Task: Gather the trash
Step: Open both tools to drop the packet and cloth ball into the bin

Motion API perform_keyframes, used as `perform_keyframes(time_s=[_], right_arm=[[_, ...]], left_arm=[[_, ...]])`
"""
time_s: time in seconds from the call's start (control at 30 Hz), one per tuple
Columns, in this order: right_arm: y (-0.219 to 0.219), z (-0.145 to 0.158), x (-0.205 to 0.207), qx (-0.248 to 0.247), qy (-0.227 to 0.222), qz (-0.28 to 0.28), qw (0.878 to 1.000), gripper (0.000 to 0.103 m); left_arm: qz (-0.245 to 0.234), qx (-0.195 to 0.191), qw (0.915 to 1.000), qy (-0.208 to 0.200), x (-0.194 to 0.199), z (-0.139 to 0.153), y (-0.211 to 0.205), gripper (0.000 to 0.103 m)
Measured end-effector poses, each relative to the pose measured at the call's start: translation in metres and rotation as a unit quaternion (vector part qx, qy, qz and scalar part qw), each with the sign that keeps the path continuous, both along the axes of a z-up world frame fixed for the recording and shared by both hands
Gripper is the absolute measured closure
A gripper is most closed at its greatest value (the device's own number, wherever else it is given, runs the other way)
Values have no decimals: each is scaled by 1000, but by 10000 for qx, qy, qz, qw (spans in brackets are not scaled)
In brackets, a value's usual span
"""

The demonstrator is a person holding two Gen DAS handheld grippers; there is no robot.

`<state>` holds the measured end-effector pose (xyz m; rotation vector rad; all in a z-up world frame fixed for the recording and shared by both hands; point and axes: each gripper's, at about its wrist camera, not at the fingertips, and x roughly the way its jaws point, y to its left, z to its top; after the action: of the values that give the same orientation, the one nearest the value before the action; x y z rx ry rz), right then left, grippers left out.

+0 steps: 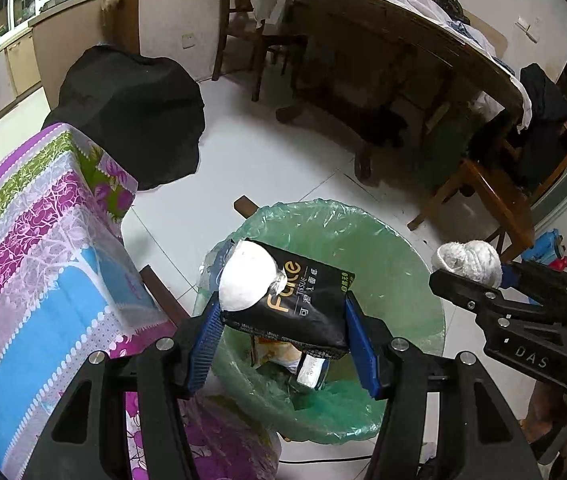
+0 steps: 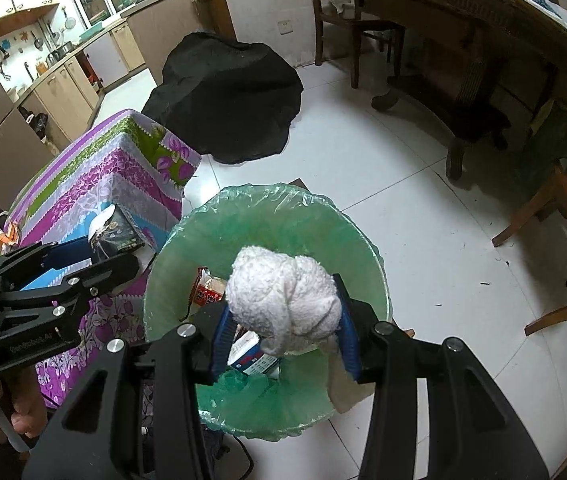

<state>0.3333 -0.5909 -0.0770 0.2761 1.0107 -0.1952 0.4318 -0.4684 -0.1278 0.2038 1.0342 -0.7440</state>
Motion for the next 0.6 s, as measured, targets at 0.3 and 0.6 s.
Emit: perform_keyframes(time_s=[0.3,0.6], right_arm=[[0,-1,0,9,-23,-6,10000,59],[-1,-2,-1,34,-52,5,10000,58]], left_arm=[[-31,19,10000,-13,-2,0,-4,42],[11,57,10000,-57,0,-1,-6,38]])
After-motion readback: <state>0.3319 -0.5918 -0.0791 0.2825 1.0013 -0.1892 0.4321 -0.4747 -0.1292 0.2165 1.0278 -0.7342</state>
